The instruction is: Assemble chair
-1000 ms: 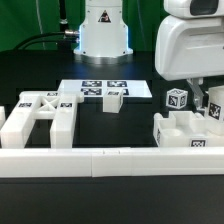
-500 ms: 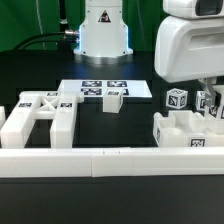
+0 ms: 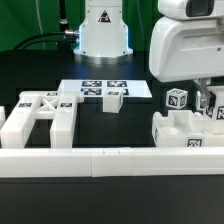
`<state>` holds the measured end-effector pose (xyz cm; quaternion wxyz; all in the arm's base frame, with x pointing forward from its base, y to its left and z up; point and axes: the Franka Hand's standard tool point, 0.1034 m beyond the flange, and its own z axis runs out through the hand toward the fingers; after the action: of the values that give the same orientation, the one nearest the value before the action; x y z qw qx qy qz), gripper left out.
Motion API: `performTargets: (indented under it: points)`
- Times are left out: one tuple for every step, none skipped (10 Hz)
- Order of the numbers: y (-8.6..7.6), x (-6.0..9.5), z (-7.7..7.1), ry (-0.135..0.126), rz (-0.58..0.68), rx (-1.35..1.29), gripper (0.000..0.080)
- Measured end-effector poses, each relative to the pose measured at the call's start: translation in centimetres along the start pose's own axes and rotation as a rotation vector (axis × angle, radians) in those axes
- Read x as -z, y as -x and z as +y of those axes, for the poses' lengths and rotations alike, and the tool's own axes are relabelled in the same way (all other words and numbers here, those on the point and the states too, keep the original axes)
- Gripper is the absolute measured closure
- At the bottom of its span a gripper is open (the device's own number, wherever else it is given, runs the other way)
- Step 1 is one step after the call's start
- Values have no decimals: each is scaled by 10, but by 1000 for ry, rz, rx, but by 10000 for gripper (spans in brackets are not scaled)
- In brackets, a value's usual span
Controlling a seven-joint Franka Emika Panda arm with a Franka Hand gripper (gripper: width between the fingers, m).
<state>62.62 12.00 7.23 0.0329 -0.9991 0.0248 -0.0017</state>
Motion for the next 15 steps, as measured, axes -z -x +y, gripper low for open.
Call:
performTargets:
  points:
    - [-1, 0, 1, -6, 24, -118, 509]
    - [-1, -1, 2, -13, 43, -223, 509]
    - [-1, -1, 2, -16, 43, -347, 509]
    - [-1, -1, 3, -16, 43, -424, 509]
    - [-1, -1, 3, -17, 42, -474, 509]
    - [-1, -1, 3, -19, 42, -546, 509]
    - [-1, -1, 3, -20, 41, -586, 509]
    - [-1, -1, 4, -30, 39, -692, 509]
    - [-1, -1, 6, -60, 43, -839, 509]
    - [1, -2, 7, -84, 46, -966, 509]
    - [2, -2, 7, -107, 46, -1069, 509]
    - [3, -2, 5, -121, 34, -1180, 509]
    - [3, -2, 3, -130, 23, -1270, 509]
    - [3, -2, 3, -133, 21, -1290, 509]
    - [3, -3, 3, -132, 22, -1267, 508]
